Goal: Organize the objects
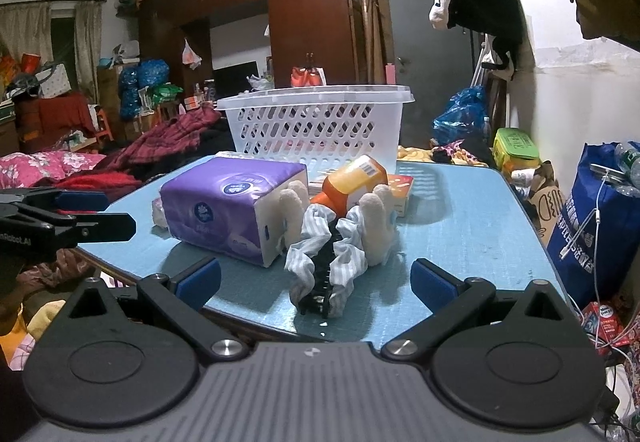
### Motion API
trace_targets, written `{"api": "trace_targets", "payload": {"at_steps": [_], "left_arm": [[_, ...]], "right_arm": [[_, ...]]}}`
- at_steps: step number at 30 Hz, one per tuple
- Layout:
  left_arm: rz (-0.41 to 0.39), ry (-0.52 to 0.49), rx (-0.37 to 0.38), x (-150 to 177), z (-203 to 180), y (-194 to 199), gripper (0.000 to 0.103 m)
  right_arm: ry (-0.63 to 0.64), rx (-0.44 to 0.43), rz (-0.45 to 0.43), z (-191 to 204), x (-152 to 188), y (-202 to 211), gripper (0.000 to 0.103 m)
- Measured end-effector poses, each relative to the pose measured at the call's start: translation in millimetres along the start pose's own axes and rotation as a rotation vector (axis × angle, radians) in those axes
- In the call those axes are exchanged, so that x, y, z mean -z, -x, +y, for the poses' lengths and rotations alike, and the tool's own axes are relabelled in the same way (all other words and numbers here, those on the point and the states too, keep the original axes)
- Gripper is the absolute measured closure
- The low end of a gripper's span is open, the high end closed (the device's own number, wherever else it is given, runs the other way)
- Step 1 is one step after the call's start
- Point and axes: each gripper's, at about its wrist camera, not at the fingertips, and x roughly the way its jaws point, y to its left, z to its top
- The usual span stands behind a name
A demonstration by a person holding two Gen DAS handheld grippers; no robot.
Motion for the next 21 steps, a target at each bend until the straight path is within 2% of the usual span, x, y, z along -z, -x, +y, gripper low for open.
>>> {"api": "trace_targets", "payload": {"at_steps": [5,17,21], "left_arm": [[0.002,-0.002,0.002,0.1,-0.3,-0.8,0.0],[0.005,0.002,0.006,1.0,2.4,-1.2,0.0],[0.005,0.001,0.006,0.7,2.6,-0.9,0.0]], "right_arm": [[0.0,-0.011,0.001,0.1,-0.2,0.4,0.0],[0.003,0.024,-0.001,-0.9,-1.6,1.1,0.0],[-0.03,-0.018,0.0,-7.0,-2.0,1.3,0.0]]}}
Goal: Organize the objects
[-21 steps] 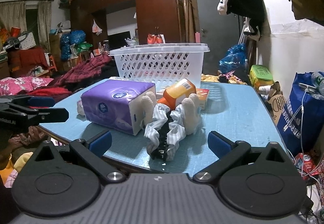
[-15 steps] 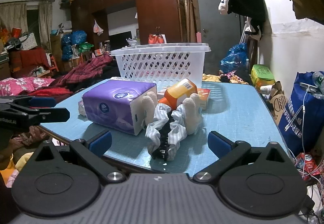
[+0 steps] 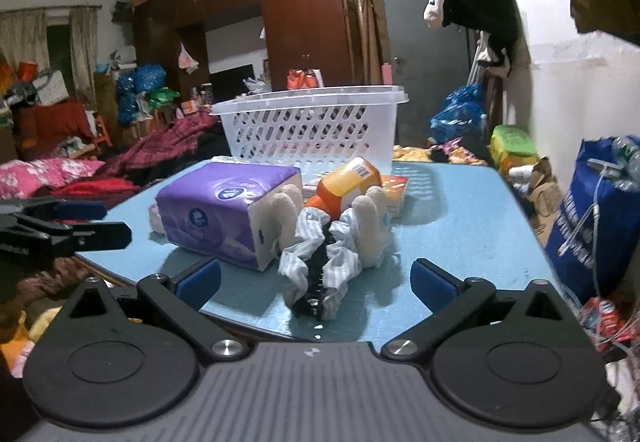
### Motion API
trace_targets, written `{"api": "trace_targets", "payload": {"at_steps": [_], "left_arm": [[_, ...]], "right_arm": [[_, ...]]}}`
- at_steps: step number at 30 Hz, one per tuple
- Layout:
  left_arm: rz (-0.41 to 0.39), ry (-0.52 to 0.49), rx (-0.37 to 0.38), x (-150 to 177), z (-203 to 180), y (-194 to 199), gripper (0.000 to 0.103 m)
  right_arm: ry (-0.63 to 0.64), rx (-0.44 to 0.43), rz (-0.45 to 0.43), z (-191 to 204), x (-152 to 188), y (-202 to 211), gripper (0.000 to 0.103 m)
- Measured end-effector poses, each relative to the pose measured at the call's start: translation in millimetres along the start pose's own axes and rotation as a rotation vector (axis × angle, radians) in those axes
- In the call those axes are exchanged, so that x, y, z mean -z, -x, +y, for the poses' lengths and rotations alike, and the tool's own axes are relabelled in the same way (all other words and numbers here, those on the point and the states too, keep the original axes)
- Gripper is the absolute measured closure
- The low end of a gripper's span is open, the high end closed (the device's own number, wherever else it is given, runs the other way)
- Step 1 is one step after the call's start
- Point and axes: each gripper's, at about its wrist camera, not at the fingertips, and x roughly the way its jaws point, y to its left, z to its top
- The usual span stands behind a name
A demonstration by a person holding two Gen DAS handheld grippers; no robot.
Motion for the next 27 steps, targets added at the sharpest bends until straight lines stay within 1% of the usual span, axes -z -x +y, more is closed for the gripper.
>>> {"api": "trace_targets", "payload": {"at_steps": [2,6,11,27], "left_arm": [[0.004,0.002,0.006,0.3,0.4,0.1,0.0],[0.009,-0.002,0.01,0.9,-0.6,-0.4,0.0],[0.008,-0.002,0.01,0.9,-0.5,-0.3,0.0],[0.012,-0.004,0.01,0.6,-1.3,-0.8,0.0]], "right_arm": [[-0.005,-0.013,-0.003,-1.0,0.0,0.9,0.0],[0.014,0.006,-0.01,2.3,0.9,2.0,0.0],[0.014,0.011,-0.007,1.9,0.6,1.0,0.0],[0.017,0.007,-0.006,2.1,1.2,0.7,0.0]]}}
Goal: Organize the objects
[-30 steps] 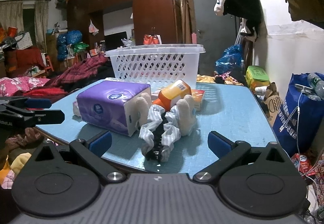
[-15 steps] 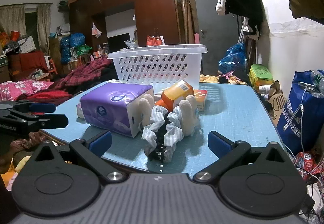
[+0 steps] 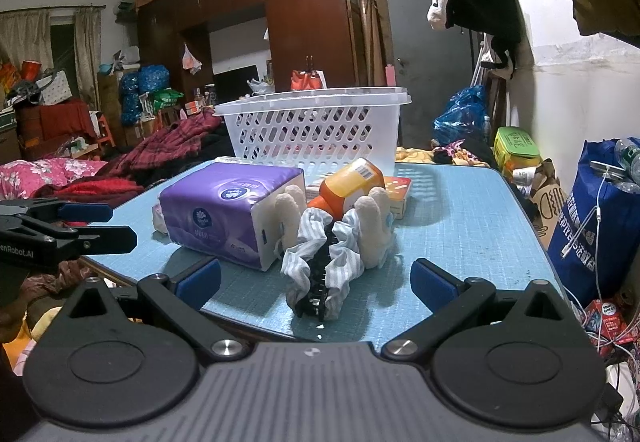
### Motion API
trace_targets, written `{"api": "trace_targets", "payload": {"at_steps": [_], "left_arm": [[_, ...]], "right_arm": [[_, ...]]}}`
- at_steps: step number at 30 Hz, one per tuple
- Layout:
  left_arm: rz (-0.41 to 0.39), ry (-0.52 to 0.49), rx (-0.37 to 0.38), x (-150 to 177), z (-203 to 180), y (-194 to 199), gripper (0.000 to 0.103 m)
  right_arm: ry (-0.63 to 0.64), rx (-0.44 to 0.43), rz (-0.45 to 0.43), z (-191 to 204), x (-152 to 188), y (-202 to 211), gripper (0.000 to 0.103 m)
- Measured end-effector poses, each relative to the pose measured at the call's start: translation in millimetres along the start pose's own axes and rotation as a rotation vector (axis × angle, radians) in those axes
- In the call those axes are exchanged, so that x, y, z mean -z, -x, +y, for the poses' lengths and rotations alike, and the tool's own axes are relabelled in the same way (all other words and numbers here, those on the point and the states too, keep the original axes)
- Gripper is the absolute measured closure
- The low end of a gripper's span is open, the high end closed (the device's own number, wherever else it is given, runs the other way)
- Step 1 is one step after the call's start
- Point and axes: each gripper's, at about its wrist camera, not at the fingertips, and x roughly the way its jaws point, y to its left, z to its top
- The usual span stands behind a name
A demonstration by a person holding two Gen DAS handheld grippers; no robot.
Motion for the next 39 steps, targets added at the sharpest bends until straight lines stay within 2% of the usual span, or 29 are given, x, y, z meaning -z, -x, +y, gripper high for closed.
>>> {"api": "trace_targets", "payload": {"at_steps": [34,37,39], "left_arm": [[0.001,-0.001,0.001,1.4,-1.3,-2.7,0.0],[-0.051,0.019,-0.016,1.2,1.3,2.0,0.0],[-0.099,0.025,-0.036,-1.3,6.1,6.1,0.0]], "right_arm": [[-0.007,-0.005,0.001,-0.7,0.8,0.2,0.0],[-0.007,-0.012,-0.019,-0.2,-0.1,0.0,0.0],[0.011,-0.02,-0.082,3.5,0.1,1.9,0.0]]}}
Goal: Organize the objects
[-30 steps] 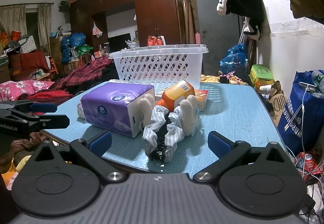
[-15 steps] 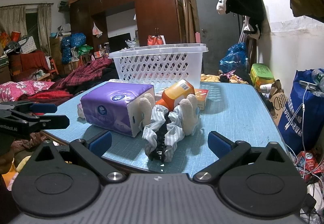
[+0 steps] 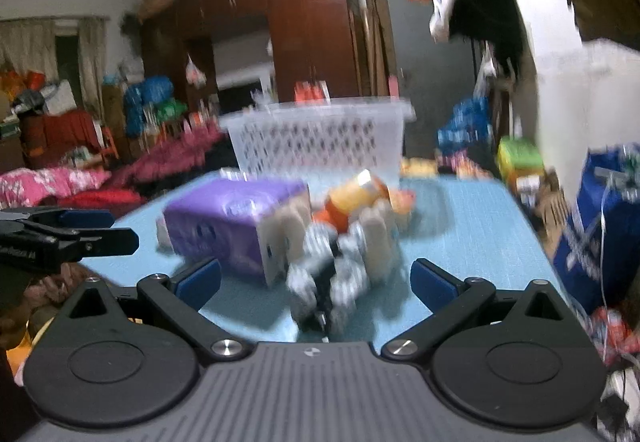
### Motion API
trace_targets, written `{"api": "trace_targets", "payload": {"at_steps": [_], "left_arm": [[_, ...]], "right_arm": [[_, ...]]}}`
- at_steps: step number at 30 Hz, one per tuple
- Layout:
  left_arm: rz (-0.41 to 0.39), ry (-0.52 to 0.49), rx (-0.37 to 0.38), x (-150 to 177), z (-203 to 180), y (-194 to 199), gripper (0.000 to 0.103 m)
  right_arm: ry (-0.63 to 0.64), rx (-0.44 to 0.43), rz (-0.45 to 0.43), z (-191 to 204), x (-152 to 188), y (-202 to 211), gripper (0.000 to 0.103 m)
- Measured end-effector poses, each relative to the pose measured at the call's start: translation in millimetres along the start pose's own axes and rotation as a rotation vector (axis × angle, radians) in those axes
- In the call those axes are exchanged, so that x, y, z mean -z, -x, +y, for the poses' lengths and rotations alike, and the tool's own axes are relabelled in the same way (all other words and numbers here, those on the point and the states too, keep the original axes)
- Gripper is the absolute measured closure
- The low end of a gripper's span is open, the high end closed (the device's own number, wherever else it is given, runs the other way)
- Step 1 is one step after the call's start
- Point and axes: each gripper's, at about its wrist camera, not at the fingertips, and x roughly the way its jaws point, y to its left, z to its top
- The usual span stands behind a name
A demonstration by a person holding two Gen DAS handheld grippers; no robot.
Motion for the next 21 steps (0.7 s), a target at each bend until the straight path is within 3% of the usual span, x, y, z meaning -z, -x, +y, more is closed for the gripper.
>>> {"api": "trace_targets", "payload": {"at_steps": [3,5,8,11,13,21], "left_arm": [[-0.037,-0.007,-0.037,-4.9,9.7,-4.0,0.0],[-0.016,-0.028,-0.042,-7.0,13.7,-13.8,0.0],[0.016,-0.065,-0.005,-2.6,17.8,-26.6,0.0],[0.023,-0.04,0.071,0.6,28.4,-34.9,0.001],[0.017,-0.03,0.105,3.1,36.1,-38.8,0.005],[0.029,-0.089,0.173,7.6,42.9,-61.4,0.019]], "right_arm": [[0.04,-0.047,-0.084,7.9,-4.1,-3.7,0.0],[0.053,-0.06,-0.097,13.5,-6.9,-10.4,0.0],[0.094,-0.096,-0.085,24.9,-5.6,-24.7,0.0],[0.08,-0.16,-0.046,30.1,-1.7,-39.2,0.001],[0.081,-0.184,-0.045,34.0,0.0,-44.6,0.011],[0.101,-0.216,-0.003,34.2,4.0,-63.5,0.028]]}}
